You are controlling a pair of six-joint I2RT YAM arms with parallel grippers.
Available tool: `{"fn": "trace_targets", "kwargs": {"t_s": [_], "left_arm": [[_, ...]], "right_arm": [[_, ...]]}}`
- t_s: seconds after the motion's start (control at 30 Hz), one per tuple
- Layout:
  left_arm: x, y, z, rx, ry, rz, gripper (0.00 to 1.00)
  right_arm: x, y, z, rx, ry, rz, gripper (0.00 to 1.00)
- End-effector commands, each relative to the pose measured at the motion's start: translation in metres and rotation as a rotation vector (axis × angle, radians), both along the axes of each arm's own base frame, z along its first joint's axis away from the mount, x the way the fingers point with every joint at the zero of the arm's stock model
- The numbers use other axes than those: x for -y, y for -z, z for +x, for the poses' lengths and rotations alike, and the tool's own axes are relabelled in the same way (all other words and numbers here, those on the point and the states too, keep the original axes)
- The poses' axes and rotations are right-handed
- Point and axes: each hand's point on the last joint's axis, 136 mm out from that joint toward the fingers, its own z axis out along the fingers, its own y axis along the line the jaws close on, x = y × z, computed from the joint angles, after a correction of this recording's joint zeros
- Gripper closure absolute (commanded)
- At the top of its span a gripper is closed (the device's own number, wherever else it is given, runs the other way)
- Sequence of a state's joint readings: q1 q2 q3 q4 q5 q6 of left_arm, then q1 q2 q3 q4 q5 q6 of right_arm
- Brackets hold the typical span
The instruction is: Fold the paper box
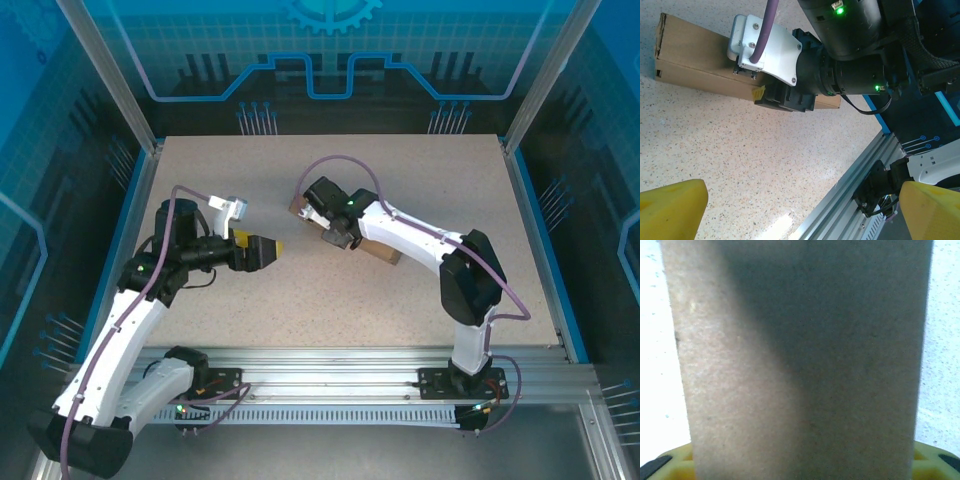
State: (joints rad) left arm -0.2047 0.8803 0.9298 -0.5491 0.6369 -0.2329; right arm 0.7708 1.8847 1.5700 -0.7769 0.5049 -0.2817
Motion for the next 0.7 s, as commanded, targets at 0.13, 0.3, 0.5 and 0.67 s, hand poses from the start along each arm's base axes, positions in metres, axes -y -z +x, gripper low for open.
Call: {"fn": "trace_targets", "kwargs": {"t_s": [0.13,0.3,0.5,0.67], "left_arm": [[-0.003,0.003,-0.003,0.009,0.0,0.007,0.01],[-0.003,0.002,-0.003,0.01,-0.001,0.006,0.01],[-0.003,0.003,-0.003,0.01,0.0,0.007,0.01],[-0.003,0.002,-0.004,0.014,0.001,0.007,0.01]], "right_arm": [[0.001,-0.008,-0.001,0.082,-0.009,-0.061,0.61],[-0.006,-0.005,-0.005,0.083,-0.018,-0.064,0.58],[-0.015,-0.002,-0.01,0.089,-0.031,-0.068,0.5],[-0.019,0.004,-0.018,0.095,-0.04,-0.088,0.45]]}}
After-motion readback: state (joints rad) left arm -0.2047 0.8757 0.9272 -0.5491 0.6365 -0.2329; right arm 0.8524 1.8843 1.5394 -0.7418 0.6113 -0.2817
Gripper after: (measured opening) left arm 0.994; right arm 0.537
